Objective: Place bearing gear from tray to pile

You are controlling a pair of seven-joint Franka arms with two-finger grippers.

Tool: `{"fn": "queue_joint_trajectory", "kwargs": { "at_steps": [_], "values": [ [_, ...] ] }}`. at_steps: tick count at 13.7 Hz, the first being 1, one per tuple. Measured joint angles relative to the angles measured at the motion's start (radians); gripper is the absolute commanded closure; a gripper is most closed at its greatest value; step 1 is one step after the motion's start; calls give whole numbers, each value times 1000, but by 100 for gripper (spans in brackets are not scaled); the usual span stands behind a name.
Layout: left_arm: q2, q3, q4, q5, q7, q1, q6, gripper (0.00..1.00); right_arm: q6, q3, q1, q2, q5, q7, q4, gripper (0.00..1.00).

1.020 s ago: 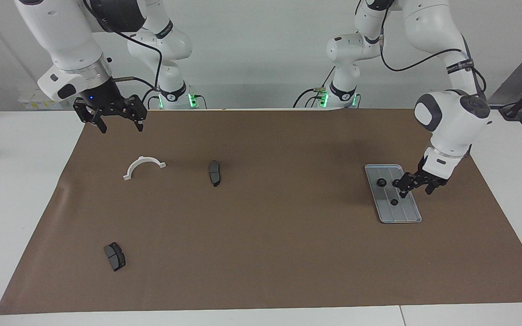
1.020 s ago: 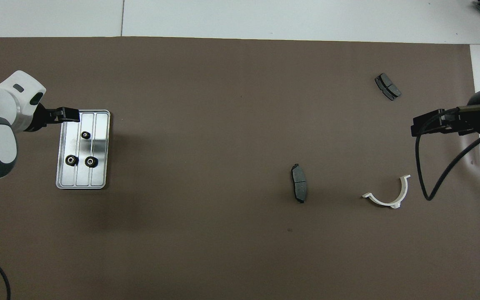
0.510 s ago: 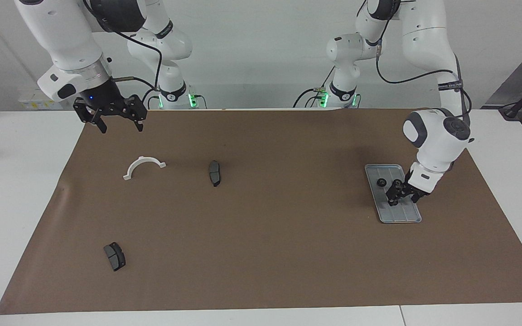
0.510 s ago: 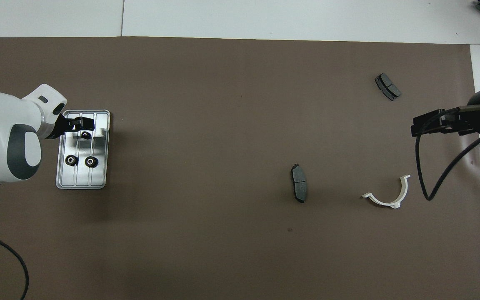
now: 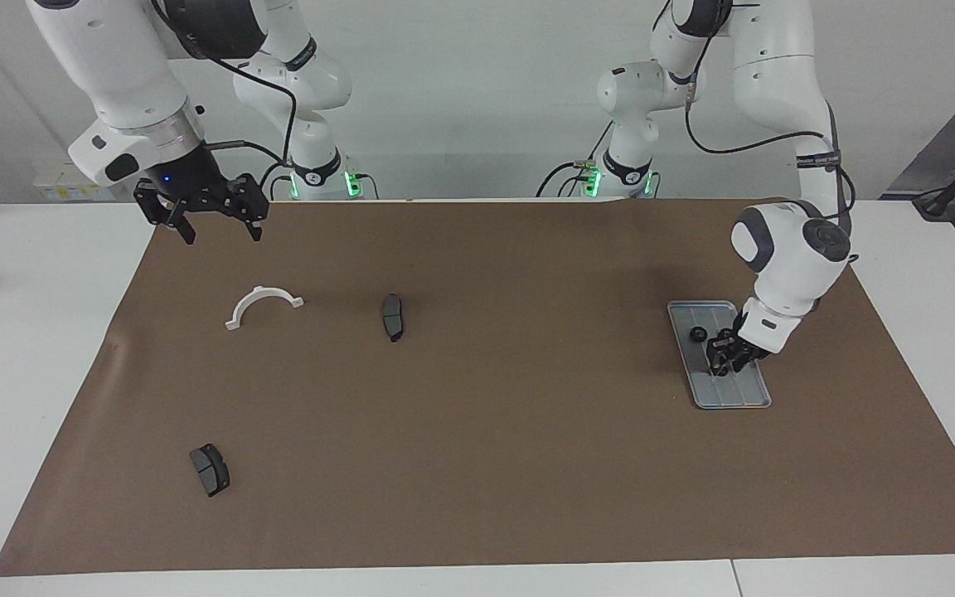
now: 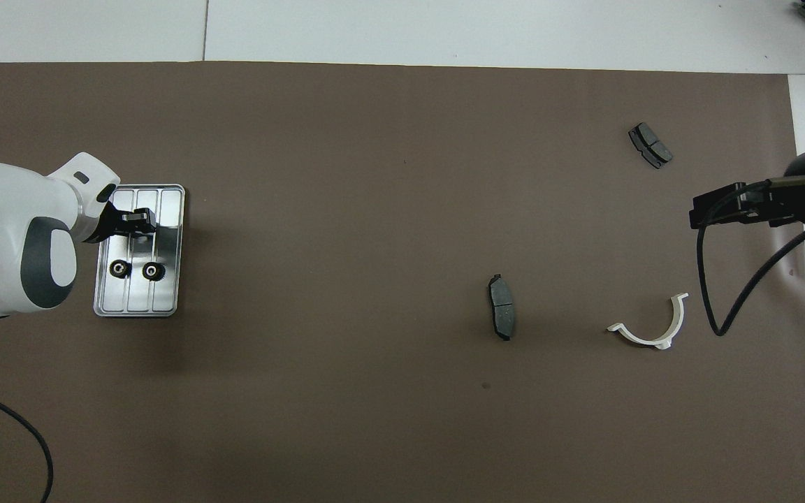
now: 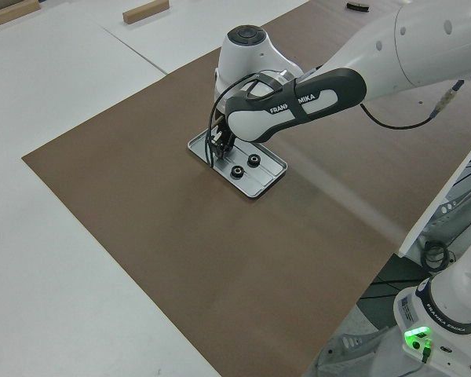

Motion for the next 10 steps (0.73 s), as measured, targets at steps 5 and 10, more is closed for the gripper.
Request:
{"fn": "queue_joint_trajectory", "kwargs": {
  "at_steps": [5, 10],
  "values": [
    [0, -2, -1, 0, -6, -11, 0, 52, 0, 0, 0, 0, 0, 0, 0, 0],
    [-1, -1, -1, 0, -6, -11, -7, 52, 0, 0, 0, 0, 0, 0, 0, 0]
  ]
}}
